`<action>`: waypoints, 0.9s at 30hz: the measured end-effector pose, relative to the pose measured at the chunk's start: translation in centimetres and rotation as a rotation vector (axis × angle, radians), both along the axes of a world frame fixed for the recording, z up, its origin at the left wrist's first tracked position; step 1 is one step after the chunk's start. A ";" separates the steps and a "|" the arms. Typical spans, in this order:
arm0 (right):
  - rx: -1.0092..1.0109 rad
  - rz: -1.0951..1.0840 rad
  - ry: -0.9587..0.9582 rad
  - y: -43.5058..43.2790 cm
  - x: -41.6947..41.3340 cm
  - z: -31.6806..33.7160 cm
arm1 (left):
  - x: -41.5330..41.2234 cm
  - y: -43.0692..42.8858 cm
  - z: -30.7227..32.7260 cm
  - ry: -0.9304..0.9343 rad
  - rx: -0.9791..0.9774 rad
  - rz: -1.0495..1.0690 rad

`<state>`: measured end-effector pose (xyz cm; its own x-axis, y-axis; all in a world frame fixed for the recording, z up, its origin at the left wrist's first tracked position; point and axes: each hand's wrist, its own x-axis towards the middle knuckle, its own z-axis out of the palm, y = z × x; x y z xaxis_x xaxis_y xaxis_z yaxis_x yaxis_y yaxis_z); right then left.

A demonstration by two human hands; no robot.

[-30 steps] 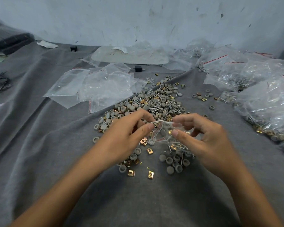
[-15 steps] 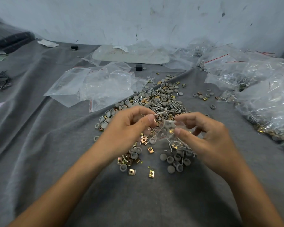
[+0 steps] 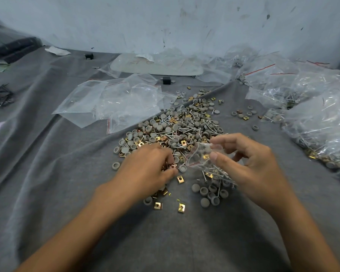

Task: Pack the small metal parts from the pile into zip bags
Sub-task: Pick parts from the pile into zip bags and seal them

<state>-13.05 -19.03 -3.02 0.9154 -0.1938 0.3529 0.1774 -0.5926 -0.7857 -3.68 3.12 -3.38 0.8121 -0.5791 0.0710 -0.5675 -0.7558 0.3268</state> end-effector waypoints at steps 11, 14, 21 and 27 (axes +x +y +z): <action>0.017 -0.001 0.005 -0.2 -0.1 0.0 | -0.2 -0.7 -0.4 -0.207 0.088 -0.042; 0.012 -0.002 0.010 -0.1 -0.1 0.0 | -0.3 -0.9 -0.3 -0.269 0.135 -0.036; 0.006 0.005 0.017 0.1 -0.4 0.4 | 0.3 -0.4 -0.6 -0.176 0.023 -0.006; 0.006 0.011 0.018 0.5 -0.4 0.6 | 1.1 0.6 0.4 0.074 -0.296 0.018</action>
<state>-13.45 -18.58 -2.41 0.9237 -0.1856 0.3353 0.1700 -0.5858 -0.7924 -2.61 3.70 -2.99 0.8315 -0.5273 0.1748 -0.5211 -0.6313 0.5744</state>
